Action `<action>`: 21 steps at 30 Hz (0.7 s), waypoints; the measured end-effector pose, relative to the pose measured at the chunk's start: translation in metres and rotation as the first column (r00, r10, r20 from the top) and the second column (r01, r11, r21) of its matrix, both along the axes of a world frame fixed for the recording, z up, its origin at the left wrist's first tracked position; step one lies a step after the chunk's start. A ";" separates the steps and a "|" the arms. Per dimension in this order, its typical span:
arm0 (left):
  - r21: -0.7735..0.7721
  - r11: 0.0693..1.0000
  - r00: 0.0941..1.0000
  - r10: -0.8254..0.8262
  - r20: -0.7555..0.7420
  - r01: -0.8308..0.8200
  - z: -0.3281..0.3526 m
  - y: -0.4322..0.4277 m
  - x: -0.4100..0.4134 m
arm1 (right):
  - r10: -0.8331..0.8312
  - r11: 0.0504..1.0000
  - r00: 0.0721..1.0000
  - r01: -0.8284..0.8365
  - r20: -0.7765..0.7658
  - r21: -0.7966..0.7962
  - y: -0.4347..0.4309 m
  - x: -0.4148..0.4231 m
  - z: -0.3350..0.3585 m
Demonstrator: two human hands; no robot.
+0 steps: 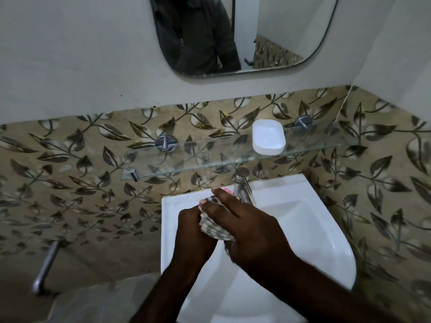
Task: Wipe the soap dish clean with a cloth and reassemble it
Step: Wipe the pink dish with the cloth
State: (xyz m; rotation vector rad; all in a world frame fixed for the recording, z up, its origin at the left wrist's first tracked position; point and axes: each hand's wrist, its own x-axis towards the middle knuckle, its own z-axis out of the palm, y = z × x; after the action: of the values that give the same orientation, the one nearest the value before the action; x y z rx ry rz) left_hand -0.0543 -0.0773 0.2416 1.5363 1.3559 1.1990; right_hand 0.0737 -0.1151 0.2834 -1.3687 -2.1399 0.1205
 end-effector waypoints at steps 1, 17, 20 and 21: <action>0.049 0.999 1.000 0.009 0.006 -0.009 0.001 -0.002 -0.001 | 0.000 1.000 1.000 0.000 -0.003 -0.015 0.004 0.003 0.001; 0.129 0.987 0.995 0.096 0.017 -0.098 0.017 -0.010 0.001 | -0.173 0.980 0.954 0.143 -0.245 -0.136 0.023 -0.004 0.010; 0.111 0.987 0.993 0.117 0.010 -0.118 0.021 -0.011 -0.003 | -0.204 0.973 0.968 0.184 -0.145 -0.139 0.016 -0.006 0.012; 0.127 0.985 0.993 0.115 0.010 -0.116 0.023 -0.011 -0.003 | -0.186 0.980 0.980 0.181 -0.065 -0.078 0.009 -0.013 0.014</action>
State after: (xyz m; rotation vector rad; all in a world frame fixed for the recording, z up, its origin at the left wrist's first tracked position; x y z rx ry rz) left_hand -0.0574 -0.0886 0.2642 1.5609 1.4065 1.3824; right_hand 0.0607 -0.1061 0.2971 -1.5721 -1.9565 0.1727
